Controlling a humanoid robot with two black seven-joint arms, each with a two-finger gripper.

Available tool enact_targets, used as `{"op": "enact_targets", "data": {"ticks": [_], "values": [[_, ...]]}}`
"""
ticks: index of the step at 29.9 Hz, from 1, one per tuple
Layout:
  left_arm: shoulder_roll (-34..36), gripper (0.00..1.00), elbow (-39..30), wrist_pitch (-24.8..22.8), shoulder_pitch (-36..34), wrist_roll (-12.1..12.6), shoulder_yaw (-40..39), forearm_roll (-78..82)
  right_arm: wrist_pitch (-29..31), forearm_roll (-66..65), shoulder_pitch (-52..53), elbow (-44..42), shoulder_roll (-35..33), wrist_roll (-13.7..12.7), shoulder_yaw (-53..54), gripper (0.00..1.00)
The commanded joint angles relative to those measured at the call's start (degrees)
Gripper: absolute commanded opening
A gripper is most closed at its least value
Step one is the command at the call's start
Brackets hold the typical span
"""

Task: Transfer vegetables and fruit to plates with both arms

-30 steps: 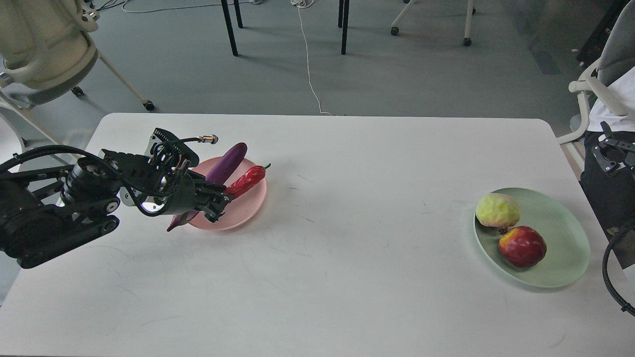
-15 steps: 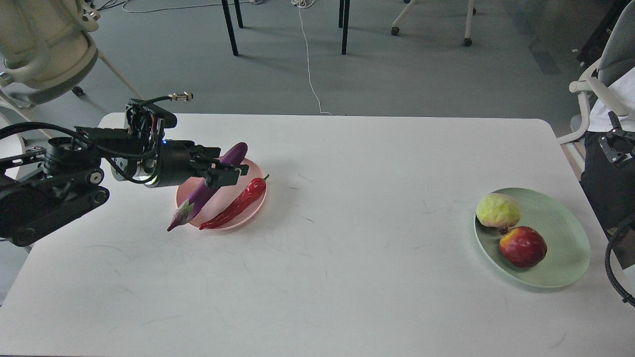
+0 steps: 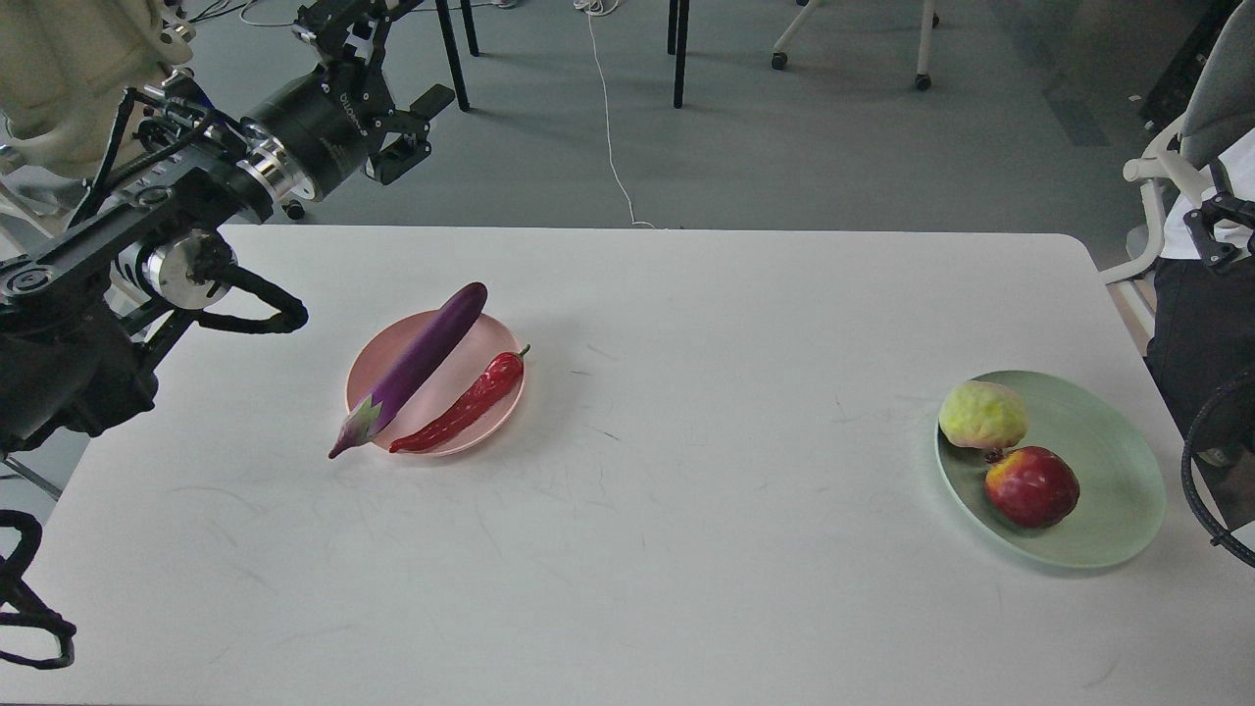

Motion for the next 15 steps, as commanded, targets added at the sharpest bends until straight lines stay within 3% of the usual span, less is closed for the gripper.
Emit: {"op": "enact_targets", "data": {"ticks": [1,6,15], "values": [[-1.1,0.99,1.94,-1.94,2.41,-0.35,-5.49,-9.99,0.0,-0.08,1.33,-0.39,0.59,-0.53,-0.75,0.99],[-7.42,0.99,6.15,-4.66,9.71,0.35,-20.7,-15.38,0.0,0.0,1.77,-4.52,8.75,-0.27,-0.13,0.99],[-10.95,0.99,6.77,-5.33,14.64,-0.62,-21.68,-15.99,0.0,-0.08,1.33,-4.71,13.16,-0.27,-0.05,0.99]]}}
